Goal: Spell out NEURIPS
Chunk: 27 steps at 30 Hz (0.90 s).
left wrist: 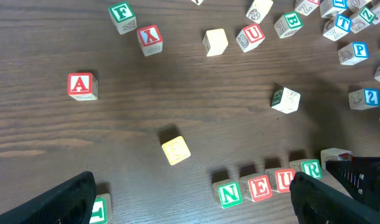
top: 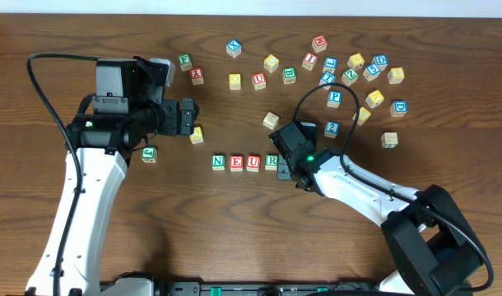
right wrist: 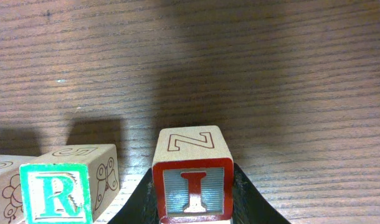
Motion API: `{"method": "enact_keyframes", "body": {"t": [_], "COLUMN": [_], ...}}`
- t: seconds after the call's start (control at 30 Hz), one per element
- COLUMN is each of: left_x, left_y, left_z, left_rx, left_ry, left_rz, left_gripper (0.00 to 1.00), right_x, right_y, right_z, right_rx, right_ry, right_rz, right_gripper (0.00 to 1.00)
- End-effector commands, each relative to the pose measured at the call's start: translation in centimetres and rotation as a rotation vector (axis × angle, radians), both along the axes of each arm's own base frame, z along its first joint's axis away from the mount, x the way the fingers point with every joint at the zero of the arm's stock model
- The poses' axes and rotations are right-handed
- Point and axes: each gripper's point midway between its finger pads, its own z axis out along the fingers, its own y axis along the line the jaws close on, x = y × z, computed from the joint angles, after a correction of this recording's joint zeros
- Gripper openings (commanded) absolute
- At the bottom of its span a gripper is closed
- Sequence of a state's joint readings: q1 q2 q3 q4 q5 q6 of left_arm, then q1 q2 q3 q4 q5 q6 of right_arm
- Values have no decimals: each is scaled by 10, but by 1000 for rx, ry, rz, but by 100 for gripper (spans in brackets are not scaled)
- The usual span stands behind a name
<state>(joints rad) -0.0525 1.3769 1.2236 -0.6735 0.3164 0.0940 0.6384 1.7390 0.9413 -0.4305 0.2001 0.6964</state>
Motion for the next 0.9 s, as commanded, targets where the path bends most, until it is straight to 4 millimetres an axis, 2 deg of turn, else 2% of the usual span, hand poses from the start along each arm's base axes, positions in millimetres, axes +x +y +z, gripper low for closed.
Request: {"method": "enact_keyframes", "body": {"t": [0.0, 0.87], "left_x": [3, 3], "left_y": [-1, -1], "left_z": [13, 13], "left_rx": [-7, -7], "left_ry": [-34, -34], "left_rz": [-9, -9], "left_gripper": [98, 98], "right_x": [-6, -13], "right_y": [-1, 7], "right_z": [-7, -9], "right_rx": [12, 38], "right_ry": [40, 69], "right_rz": [6, 38], "right_gripper": [10, 10]}}
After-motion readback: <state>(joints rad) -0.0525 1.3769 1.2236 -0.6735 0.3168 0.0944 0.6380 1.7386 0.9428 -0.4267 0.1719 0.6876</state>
